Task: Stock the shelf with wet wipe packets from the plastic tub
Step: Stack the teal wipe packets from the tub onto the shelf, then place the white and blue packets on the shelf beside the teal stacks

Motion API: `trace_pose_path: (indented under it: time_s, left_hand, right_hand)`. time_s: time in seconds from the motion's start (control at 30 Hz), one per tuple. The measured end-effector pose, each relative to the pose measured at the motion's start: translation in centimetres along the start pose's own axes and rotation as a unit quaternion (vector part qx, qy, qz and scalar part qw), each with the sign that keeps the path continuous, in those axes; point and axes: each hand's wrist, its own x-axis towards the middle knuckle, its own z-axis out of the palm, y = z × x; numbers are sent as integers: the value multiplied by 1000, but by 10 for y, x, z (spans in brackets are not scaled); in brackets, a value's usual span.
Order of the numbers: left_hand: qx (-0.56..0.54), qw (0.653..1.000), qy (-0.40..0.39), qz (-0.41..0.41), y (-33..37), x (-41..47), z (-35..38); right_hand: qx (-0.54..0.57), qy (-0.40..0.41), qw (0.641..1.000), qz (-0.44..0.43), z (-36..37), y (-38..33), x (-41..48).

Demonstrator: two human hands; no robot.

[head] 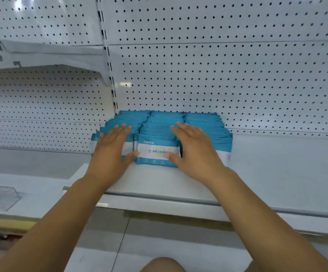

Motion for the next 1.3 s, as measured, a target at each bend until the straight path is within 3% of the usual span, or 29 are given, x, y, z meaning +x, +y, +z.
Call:
trace_pose_path:
  time_s: [0.17, 0.33, 0.5, 0.73, 0.87, 1.03, 1.3]
  left_hand:
    - [-50, 997, 44, 35, 61, -3, -7]
    - [-84, 992, -3, 89, 143, 2, 12]
    - [-148, 979, -45, 136, 248, -10, 48]
    - [-250, 936, -119, 218, 392, -55, 105]
    - [-297, 896, -189, 271, 456, -103, 137]
    - [-293, 850, -311, 309, 481, -161, 178]
    - [-151, 840, -435, 289, 464, -196, 231]
  right_hand:
    - [23, 48, 998, 31, -51, 28, -25]
    - [-13, 57, 995, 76, -115, 83, -79]
    - [-60, 43, 982, 174, -168, 155, -165]
    - [-102, 43, 946, 304, -232, 224, -305]
    - [-108, 44, 916, 383, -245, 243, -392]
    - [-81, -43, 877, 471, -233, 245, -482]
    - [41, -35, 770, 636, -157, 275, -551]
